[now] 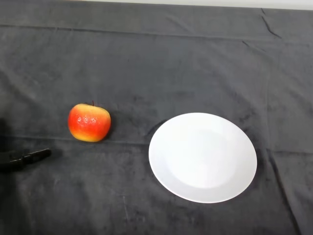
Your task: Move the apple to the plate
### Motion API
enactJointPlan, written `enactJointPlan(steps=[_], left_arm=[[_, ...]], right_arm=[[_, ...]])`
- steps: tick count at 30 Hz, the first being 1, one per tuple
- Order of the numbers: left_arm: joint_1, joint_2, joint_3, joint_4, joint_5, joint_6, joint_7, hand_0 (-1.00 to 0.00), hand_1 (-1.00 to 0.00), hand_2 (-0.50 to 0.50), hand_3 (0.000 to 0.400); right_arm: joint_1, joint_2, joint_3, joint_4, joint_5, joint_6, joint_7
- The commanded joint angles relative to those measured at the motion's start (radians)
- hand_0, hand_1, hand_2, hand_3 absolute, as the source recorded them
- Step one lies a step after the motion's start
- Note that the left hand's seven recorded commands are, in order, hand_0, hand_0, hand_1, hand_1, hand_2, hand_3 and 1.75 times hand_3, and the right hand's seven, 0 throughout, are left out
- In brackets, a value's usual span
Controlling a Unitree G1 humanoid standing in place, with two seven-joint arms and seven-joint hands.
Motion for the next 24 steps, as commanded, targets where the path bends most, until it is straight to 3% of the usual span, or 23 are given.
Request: enactJointPlan(steps=[1,24], left_arm=[[-0.037,-0.033,-0.035,-0.029,0.029,-0.001,-0.007,0.0,0.0,0.0,0.0],[-0.078,-0.103,-0.127,-0.021,0.113,-0.028,0.028,0.0,0.0,0.0,0.0]], right_arm=[[0.067,0.037,0.0171,0.024,-0.0136,0.01,0.0124],[0.068,0.037,0.0164,0.021,-0.0132,0.013,0.0132]])
